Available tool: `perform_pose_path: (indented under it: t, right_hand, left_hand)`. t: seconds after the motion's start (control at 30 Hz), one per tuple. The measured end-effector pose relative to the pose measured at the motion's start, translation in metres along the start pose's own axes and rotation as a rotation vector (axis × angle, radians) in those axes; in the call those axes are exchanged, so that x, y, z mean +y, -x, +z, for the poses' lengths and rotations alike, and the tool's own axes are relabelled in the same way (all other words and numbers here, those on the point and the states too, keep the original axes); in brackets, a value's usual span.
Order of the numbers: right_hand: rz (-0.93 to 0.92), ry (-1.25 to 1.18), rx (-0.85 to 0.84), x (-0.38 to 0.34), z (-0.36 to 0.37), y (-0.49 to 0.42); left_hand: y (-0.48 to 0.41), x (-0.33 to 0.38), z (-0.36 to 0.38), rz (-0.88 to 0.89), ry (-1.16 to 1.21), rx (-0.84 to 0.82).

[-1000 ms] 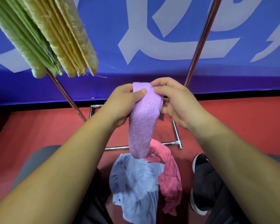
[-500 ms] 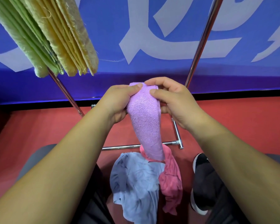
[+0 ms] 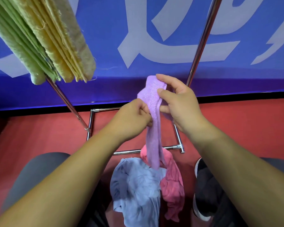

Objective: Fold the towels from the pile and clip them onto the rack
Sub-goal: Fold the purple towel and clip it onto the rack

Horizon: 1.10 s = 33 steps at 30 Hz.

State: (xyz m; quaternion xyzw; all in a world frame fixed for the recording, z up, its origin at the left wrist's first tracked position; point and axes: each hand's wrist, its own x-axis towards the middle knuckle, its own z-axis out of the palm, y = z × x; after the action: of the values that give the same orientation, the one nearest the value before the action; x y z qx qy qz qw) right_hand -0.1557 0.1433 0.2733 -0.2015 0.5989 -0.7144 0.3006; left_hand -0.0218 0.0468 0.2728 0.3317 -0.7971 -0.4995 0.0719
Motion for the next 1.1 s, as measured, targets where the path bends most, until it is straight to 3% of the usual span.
perform_pose_path:
  t: [0.1, 0.23, 0.37, 0.53, 0.83, 1.1]
  right_hand:
    - [-0.036, -0.025, 0.036, 0.000, 0.002, -0.001]
    - [-0.085, 0.011, 0.059, -0.003, 0.008, 0.002]
    - [-0.103, 0.027, 0.071, -0.005, 0.011, 0.004]
    - [-0.067, -0.127, 0.068, -0.010, 0.012, 0.003]
    - [-0.233, 0.104, 0.123, -0.011, -0.002, 0.003]
    - [-0.272, 0.029, 0.181, -0.023, -0.005, 0.002]
  left_hand:
    - [-0.004, -0.002, 0.006, 0.053, -0.162, 0.014]
    - [-0.012, -0.004, 0.022, 0.136, -0.159, 0.040]
    - [-0.020, -0.009, 0.035, 0.197, -0.136, 0.176]
    - [-0.031, -0.013, 0.039, 0.193, -0.191, 0.326]
    - [-0.030, -0.016, 0.038, 0.203, -0.156, 0.288]
    - [-0.033, -0.023, 0.035, 0.489, -0.280, 0.499]
